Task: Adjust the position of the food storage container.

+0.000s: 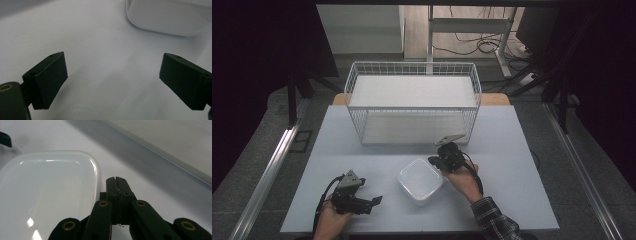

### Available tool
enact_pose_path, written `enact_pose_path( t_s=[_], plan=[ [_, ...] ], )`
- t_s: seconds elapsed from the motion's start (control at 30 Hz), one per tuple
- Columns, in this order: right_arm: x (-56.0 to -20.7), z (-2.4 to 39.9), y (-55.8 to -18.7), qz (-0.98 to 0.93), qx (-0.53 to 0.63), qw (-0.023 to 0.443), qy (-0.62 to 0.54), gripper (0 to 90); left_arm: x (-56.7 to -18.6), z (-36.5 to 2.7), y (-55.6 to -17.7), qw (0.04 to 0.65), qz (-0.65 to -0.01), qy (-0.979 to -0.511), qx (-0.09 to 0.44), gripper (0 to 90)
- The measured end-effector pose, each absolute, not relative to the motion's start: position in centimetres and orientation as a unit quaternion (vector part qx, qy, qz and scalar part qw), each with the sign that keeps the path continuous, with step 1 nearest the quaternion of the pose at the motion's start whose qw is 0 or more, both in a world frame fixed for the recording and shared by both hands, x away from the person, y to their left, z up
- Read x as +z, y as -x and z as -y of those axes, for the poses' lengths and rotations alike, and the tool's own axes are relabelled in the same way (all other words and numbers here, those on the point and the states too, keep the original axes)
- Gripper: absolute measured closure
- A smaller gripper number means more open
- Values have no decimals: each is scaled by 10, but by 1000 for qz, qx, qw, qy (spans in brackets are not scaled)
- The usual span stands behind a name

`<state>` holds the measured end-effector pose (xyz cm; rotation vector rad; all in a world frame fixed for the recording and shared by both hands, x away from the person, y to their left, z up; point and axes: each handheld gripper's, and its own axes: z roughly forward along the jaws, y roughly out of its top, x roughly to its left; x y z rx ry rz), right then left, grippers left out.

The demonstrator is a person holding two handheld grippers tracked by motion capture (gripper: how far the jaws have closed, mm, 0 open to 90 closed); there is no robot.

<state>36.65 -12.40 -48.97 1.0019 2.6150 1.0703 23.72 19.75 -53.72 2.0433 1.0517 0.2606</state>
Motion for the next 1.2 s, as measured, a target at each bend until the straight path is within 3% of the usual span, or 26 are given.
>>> enact_pose_path(
  t_s=[0.17, 0.33, 0.4, 0.6, 0.77, 0.8, 0.9, 0.97, 1.2],
  plan=[
    [-488, 110, -360, -880, 353, 73, -310, 890, -537, -200, -238, 398, -423, -807, 104, 73],
    [-485, 131, -354, -867, 370, 69, -326, 890, -530, -207, -244, 403, -448, -791, 111, 57],
    [-486, 141, -349, -866, 369, 72, -329, 889, -525, -210, -250, 410, -454, -783, 113, 91],
    [-481, 175, -321, -860, 370, 92, -341, 889, -524, -197, -276, 417, -431, -794, 101, 309],
    [-487, 185, -291, -863, 368, 77, -338, 889, -521, -170, -293, 407, -405, -812, 106, 453],
    [-488, 184, -288, -865, 367, 72, -335, 889, -520, -164, -299, 405, -396, -817, 105, 503],
    [-490, 180, -280, -867, 367, 61, -331, 889, -521, -152, -310, 407, -390, -821, 90, 771],
    [-490, 176, -278, -869, 368, 55, -326, 889, -523, -149, -314, 413, -384, -822, 76, 881],
    [-493, 162, -277, -876, 362, 50, -315, 889, -526, -141, -306, 395, -384, -832, 59, 900]
  ],
)
